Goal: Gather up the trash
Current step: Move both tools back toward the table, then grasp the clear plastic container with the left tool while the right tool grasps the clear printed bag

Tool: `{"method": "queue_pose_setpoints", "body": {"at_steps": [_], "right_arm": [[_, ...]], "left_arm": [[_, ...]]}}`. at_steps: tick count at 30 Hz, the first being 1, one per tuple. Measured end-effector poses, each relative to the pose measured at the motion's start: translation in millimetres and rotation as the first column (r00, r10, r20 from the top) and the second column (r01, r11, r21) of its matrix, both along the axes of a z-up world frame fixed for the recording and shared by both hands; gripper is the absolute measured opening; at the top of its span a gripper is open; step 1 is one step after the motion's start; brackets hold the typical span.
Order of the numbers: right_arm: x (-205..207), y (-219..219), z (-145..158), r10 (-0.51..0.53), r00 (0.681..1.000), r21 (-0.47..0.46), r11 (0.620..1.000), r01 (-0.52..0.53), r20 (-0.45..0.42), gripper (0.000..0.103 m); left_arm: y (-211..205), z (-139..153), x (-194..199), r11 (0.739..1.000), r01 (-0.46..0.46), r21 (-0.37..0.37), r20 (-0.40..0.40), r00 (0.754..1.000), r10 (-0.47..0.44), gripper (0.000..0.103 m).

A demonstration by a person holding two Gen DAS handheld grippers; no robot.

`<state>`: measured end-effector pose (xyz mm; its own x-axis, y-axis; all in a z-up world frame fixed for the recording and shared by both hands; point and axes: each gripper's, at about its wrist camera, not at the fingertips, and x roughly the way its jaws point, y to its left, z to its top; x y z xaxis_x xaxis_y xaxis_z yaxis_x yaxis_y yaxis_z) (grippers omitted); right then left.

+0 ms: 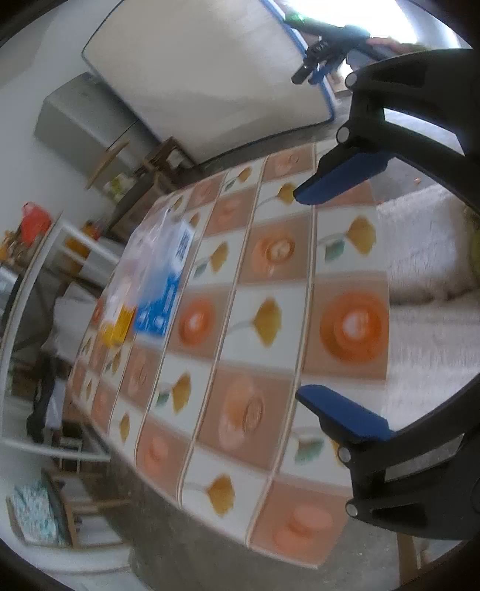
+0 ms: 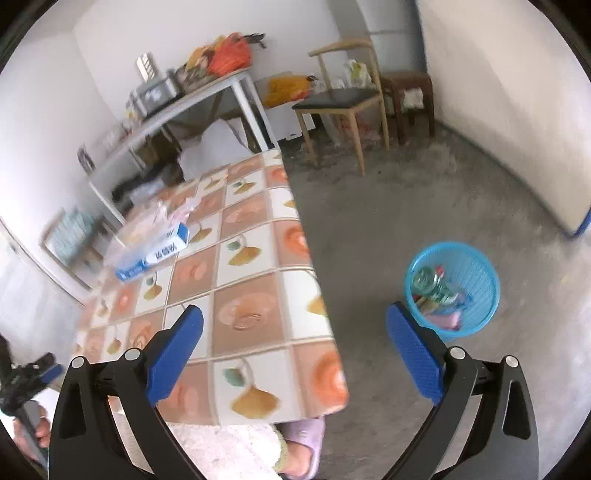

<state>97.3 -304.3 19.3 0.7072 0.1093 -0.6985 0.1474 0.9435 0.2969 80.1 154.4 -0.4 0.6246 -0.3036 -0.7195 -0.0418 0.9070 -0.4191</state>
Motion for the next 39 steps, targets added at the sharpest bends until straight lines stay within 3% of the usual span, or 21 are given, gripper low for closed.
{"method": "queue_pose_setpoints", "body": {"at_steps": [4,7,11,15,20,24,26,28,32,34,39], "right_arm": [[13,65,28,0.074,0.997,-0.173,0.982,-0.072,0.003,0.097],[20,101,42,0.151,0.988,-0.245,0.960,-0.138,0.034,0.097],[39,134,44,0.194,0.980,-0.281,0.943,-0.176,0.038,0.096],[63,154,31,0.205,0.979,-0.305,0.932,-0.196,-0.002,0.096],[86,162,10,0.205,0.977,-0.327,0.921,-0.211,-0.052,0.096],[101,159,4,0.232,0.971,-0.277,0.930,-0.240,-0.061,0.096],[110,156,2,0.242,0.968,-0.241,0.937,-0.252,-0.070,0.096],[118,155,-1,0.243,0.967,-0.224,0.941,-0.255,-0.078,0.096],[127,153,-8,0.240,0.966,-0.205,0.945,-0.254,-0.092,0.096],[131,152,-12,0.240,0.966,-0.193,0.948,-0.255,-0.098,0.096],[134,145,-14,0.235,0.967,-0.165,0.954,-0.249,-0.098,0.096]], "left_arm": [[13,1,-3,0.995,-0.061,0.081,0.042,0.997,0.057,0.095],[18,5,-1,0.985,-0.099,0.139,0.074,0.993,0.089,0.095],[25,7,17,0.992,-0.088,0.094,0.105,0.991,0.078,0.095],[31,9,56,1.000,-0.031,-0.008,0.107,0.994,0.031,0.095],[36,11,128,0.994,0.000,-0.112,0.089,0.996,0.010,0.094],[29,6,185,0.991,0.043,-0.130,0.043,0.998,-0.038,0.094],[21,4,209,0.990,0.065,-0.121,0.040,0.997,-0.061,0.089],[15,-1,230,0.994,0.064,-0.092,0.017,0.998,-0.062,0.070],[5,-17,266,0.998,0.065,-0.019,-0.065,0.996,-0.066,0.046],[3,-24,273,0.997,0.075,-0.013,-0.097,0.992,-0.076,0.030],[3,-29,268,0.996,0.074,-0.048,-0.094,0.993,-0.078,0.007]]}}
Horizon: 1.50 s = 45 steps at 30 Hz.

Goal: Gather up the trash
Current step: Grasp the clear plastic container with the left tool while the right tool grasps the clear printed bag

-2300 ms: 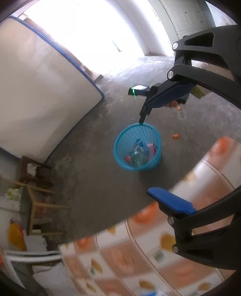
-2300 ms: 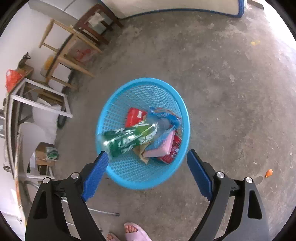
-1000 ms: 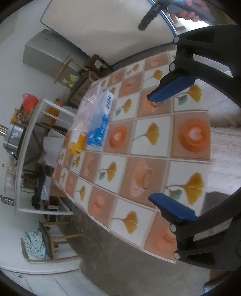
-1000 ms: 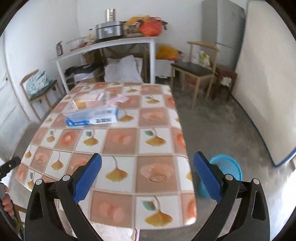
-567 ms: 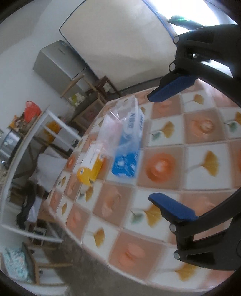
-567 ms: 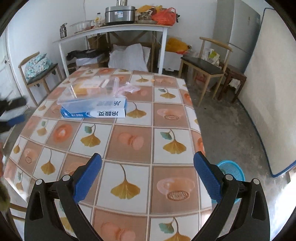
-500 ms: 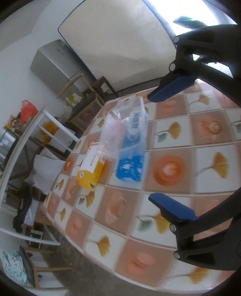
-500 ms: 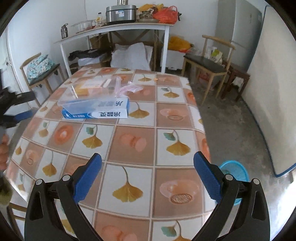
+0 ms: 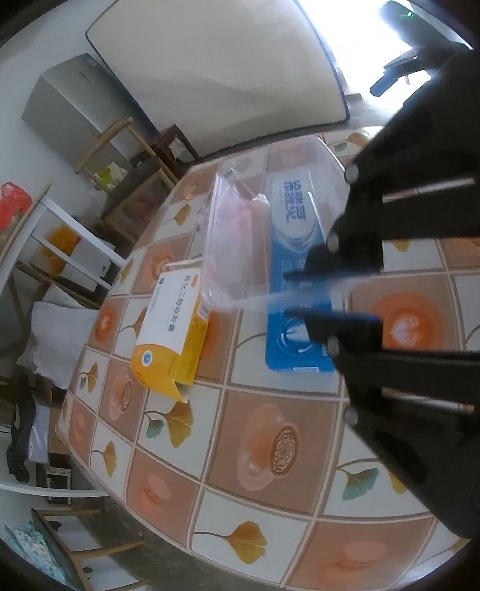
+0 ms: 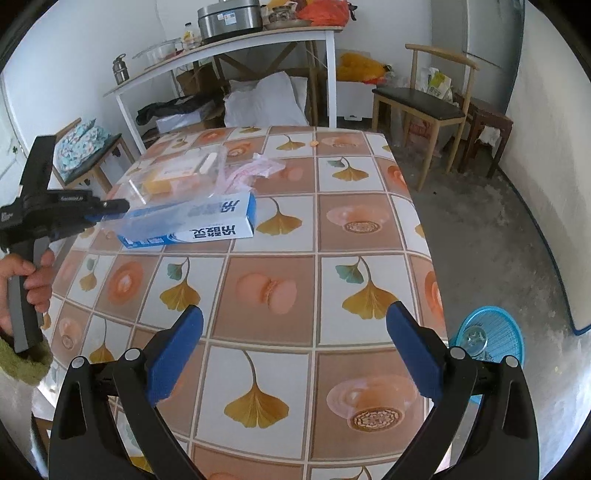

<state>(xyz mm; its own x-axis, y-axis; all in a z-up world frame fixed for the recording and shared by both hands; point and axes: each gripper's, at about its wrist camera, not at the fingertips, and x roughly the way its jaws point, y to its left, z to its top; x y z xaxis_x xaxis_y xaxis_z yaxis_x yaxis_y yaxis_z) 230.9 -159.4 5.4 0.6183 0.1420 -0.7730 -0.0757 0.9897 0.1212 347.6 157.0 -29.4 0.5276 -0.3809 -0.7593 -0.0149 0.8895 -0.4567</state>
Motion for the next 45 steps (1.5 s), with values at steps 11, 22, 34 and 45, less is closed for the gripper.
{"method": "queue_pose_setpoints", "body": {"at_steps": [11,22,34,45], "right_arm": [[-7,-11,9,-0.012,1.000,0.057,0.998,0.011,0.015,0.087],[28,-9,22,0.074,0.997,0.257,0.964,-0.068,-0.013,0.085],[194,51,-9,0.144,0.969,0.323,0.943,-0.073,-0.202,0.085],[268,77,-65,0.085,0.931,0.249,0.969,0.006,-0.355,0.066]], "left_arm": [[23,16,-65,0.995,0.026,-0.095,0.030,0.999,-0.023,0.002],[59,-11,-144,0.995,0.061,-0.078,-0.051,0.997,-0.065,0.002],[59,-23,-149,0.997,0.073,-0.008,-0.064,0.995,-0.073,0.003],[50,-24,-149,0.995,0.096,0.004,-0.063,0.993,-0.096,0.003]]}}
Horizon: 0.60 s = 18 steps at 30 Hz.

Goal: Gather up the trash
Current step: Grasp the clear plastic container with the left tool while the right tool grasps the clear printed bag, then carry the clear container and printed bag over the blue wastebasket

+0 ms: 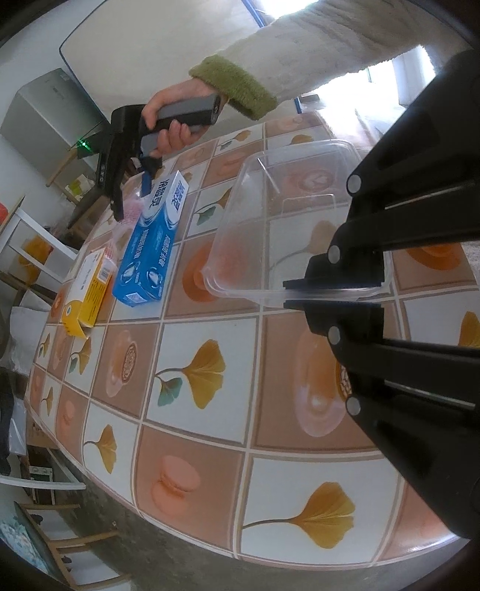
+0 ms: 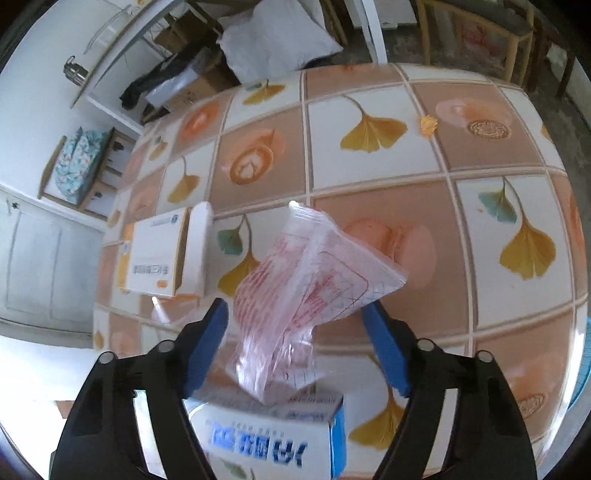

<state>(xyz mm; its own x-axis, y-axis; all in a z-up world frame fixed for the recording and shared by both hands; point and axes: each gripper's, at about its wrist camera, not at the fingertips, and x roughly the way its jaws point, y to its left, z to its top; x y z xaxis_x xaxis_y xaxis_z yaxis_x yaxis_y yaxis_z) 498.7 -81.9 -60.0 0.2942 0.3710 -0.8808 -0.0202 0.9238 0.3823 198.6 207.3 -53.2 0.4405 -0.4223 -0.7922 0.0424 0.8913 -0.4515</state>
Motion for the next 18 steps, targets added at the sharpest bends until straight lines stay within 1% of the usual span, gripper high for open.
{"method": "queue_pose_setpoints", "body": {"at_steps": [1,2,3,5,6,8,12,15,18], "right_arm": [[1,3,0,0.006,1.000,-0.023,1.000,-0.006,0.003,0.064],[1,5,0,0.006,1.000,-0.038,0.999,-0.006,0.008,0.056],[2,6,0,0.008,1.000,-0.052,0.999,-0.007,0.011,0.045],[2,5,-1,0.005,1.000,-0.056,0.998,-0.005,0.007,0.031],[2,3,-1,-0.006,1.000,-0.043,0.999,0.006,0.010,0.027],[1,-5,2,-0.031,0.999,-0.026,0.999,0.032,0.035,0.024],[-7,-24,21,-0.086,0.989,0.004,0.996,0.086,0.119,0.023],[-20,-41,47,-0.130,0.969,0.006,0.991,0.131,0.210,0.022],[-38,-58,72,-0.144,0.949,0.008,0.989,0.148,0.282,0.022]], "left_arm": [[0,0,0,1.000,0.000,0.001,0.001,1.000,0.000,0.003],[0,0,0,1.000,-0.001,0.000,0.001,1.000,0.001,0.003],[0,0,0,1.000,0.000,0.000,0.001,1.000,0.000,0.003],[0,0,-1,1.000,0.000,0.004,0.004,1.000,0.000,0.003],[0,0,-1,1.000,0.001,0.005,0.005,1.000,-0.001,0.003],[0,0,-1,1.000,-0.001,0.011,0.008,1.000,0.001,0.003],[-1,2,-2,1.000,-0.004,0.016,0.029,1.000,0.004,0.003],[0,2,-1,1.000,-0.013,0.020,0.033,0.999,0.012,0.004],[0,2,-2,0.999,-0.026,0.025,0.033,0.999,0.025,0.005]]}}
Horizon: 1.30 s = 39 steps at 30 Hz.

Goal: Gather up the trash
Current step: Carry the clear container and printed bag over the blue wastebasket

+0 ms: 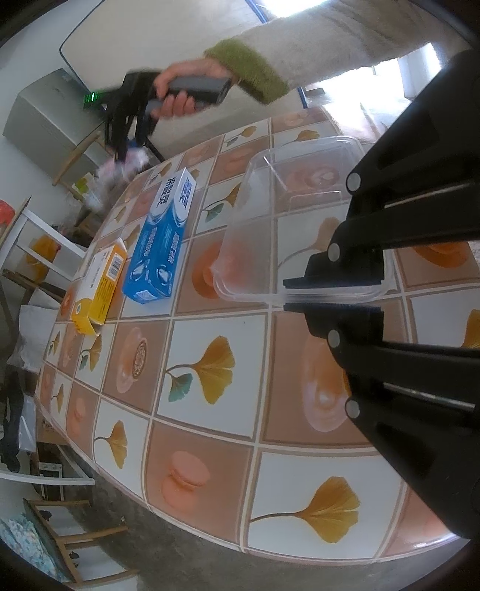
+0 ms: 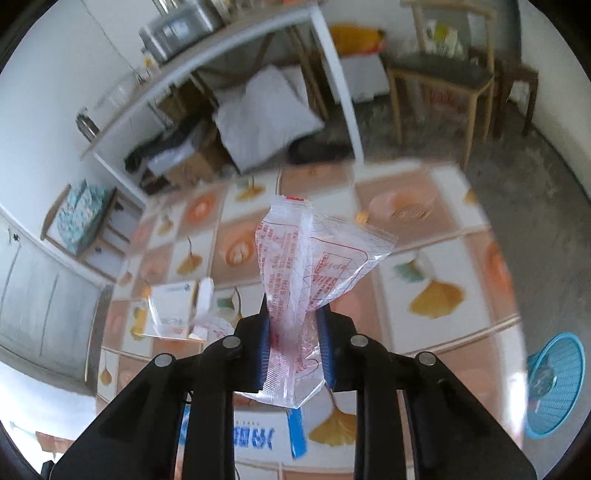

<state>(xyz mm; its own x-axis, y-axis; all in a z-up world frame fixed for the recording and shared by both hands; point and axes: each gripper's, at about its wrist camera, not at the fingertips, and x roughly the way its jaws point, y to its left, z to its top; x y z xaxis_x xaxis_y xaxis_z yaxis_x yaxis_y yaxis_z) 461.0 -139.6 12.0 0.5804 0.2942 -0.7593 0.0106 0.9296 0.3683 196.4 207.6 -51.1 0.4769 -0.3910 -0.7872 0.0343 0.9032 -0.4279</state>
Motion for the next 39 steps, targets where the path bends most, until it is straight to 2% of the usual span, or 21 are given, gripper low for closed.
{"method": "queue_pose_setpoints", "body": {"at_steps": [4,8,12,17,20,27,39], "right_arm": [[-42,-19,33,0.020,0.997,-0.005,1.000,-0.020,0.080,0.022],[-87,-30,43,0.054,0.995,-0.001,0.999,-0.054,0.087,0.022],[-141,-46,34,0.067,0.996,0.021,0.997,-0.068,0.056,0.022],[-190,-53,5,0.064,0.998,0.055,0.996,-0.064,-0.008,0.022],[-213,-51,-13,0.067,0.997,0.078,0.995,-0.063,-0.049,0.022],[-244,-46,-31,0.070,0.994,0.125,0.990,-0.059,-0.082,0.022],[-266,-58,-24,0.056,0.996,0.179,0.983,-0.043,-0.069,0.022]], "left_arm": [[0,-1,-2,1.000,-0.019,-0.003,-0.006,1.000,0.019,0.005],[1,-3,-3,0.999,-0.042,-0.012,-0.026,0.999,0.041,0.005],[-4,-4,-5,0.999,-0.038,-0.008,-0.033,0.999,0.037,0.005],[-9,-2,-9,0.999,-0.048,0.013,-0.032,0.998,0.049,0.005],[-8,-3,-11,0.997,-0.073,-0.006,-0.035,0.997,0.073,0.002],[-14,3,-25,0.995,-0.087,-0.044,-0.011,0.996,0.087,0.002],[-25,33,-59,0.990,-0.105,-0.097,0.079,0.990,0.113,0.002]]}}
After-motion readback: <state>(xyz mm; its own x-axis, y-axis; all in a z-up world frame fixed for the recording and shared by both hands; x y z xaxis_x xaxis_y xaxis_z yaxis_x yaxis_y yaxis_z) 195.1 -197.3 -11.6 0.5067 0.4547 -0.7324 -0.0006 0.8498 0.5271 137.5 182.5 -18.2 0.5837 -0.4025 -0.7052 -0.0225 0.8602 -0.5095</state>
